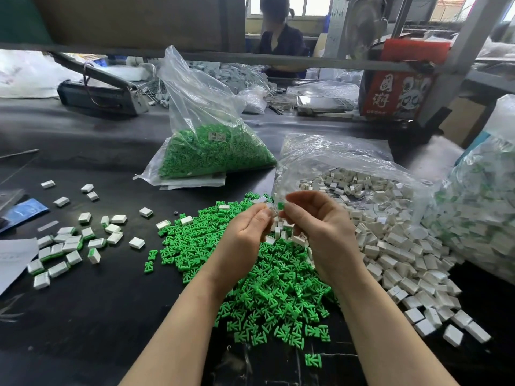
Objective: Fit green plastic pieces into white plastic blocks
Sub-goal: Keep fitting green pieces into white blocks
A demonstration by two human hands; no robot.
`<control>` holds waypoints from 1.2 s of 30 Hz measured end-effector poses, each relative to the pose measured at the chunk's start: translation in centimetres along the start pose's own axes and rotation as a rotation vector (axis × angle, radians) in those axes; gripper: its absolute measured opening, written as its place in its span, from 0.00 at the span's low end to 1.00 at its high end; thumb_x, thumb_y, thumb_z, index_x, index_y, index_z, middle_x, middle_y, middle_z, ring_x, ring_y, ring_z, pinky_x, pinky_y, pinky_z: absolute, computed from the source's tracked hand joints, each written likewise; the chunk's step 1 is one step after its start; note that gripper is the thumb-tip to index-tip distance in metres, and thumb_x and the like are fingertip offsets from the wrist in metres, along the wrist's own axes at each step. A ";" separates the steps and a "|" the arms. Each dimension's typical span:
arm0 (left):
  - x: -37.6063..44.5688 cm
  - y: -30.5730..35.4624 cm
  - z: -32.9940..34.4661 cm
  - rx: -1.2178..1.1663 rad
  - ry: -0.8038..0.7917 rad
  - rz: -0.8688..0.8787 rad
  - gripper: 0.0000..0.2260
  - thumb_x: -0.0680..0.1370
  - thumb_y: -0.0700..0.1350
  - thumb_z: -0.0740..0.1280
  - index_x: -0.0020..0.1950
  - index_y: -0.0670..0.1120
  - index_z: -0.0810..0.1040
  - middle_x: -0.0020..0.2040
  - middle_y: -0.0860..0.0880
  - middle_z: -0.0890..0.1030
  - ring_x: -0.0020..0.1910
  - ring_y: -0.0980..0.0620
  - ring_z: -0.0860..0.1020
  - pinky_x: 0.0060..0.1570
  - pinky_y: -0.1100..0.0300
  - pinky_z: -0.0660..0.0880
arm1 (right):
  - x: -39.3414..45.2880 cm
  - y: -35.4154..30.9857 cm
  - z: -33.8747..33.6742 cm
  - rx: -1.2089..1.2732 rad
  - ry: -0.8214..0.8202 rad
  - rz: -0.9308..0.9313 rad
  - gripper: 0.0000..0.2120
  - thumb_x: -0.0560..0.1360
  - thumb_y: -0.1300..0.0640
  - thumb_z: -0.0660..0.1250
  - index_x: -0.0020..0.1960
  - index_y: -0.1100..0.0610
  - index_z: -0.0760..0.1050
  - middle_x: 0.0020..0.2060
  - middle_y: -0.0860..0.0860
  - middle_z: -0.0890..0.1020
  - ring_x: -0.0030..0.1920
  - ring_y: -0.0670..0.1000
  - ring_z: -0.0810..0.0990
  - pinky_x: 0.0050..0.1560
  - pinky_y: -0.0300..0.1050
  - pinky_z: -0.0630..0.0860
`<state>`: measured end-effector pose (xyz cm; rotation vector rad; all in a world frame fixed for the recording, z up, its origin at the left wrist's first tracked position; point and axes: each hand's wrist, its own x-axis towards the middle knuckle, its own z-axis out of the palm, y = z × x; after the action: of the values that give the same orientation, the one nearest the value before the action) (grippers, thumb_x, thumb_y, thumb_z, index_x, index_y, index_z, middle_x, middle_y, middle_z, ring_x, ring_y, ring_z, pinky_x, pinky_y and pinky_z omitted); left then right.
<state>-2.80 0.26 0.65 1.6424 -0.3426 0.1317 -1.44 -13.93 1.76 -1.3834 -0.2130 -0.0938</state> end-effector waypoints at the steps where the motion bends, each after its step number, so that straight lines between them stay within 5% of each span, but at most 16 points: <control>1: 0.0 -0.1 0.0 -0.010 0.006 -0.004 0.21 0.83 0.44 0.55 0.38 0.61 0.80 0.33 0.64 0.77 0.35 0.67 0.74 0.39 0.74 0.69 | 0.0 -0.1 0.0 -0.037 -0.001 -0.014 0.05 0.74 0.66 0.71 0.49 0.59 0.80 0.39 0.52 0.85 0.41 0.50 0.83 0.37 0.38 0.77; 8: -0.1 0.1 -0.3 0.036 -0.017 0.016 0.15 0.82 0.45 0.56 0.45 0.56 0.80 0.39 0.65 0.81 0.42 0.68 0.77 0.44 0.76 0.70 | -0.4 -0.7 0.0 -0.154 0.008 -0.080 0.05 0.72 0.64 0.73 0.45 0.56 0.83 0.39 0.53 0.86 0.39 0.50 0.82 0.39 0.39 0.79; 20: -0.2 0.2 -0.3 0.168 0.025 0.055 0.17 0.81 0.47 0.56 0.38 0.63 0.77 0.32 0.66 0.75 0.34 0.66 0.72 0.37 0.74 0.66 | -0.3 -0.6 0.2 -0.206 -0.022 -0.121 0.05 0.72 0.66 0.73 0.46 0.57 0.83 0.40 0.53 0.86 0.41 0.52 0.85 0.46 0.46 0.82; 27: -0.2 0.4 -0.5 0.269 0.020 0.049 0.16 0.80 0.52 0.57 0.50 0.41 0.76 0.44 0.43 0.79 0.46 0.43 0.77 0.52 0.41 0.74 | -0.2 -0.2 0.0 -0.157 -0.066 0.020 0.03 0.76 0.60 0.69 0.46 0.57 0.82 0.35 0.52 0.85 0.35 0.46 0.81 0.36 0.41 0.78; 36: -0.2 -0.1 0.6 0.471 0.129 0.120 0.16 0.81 0.53 0.54 0.47 0.43 0.74 0.41 0.46 0.79 0.42 0.45 0.77 0.45 0.43 0.73 | -0.4 0.3 1.0 -0.274 0.058 -0.100 0.14 0.78 0.60 0.67 0.36 0.51 0.83 0.28 0.45 0.82 0.28 0.40 0.78 0.30 0.32 0.71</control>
<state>-3.05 -0.28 0.41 2.0657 -0.3269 0.4339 -1.88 -12.89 1.53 -1.6397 -0.2267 -0.2536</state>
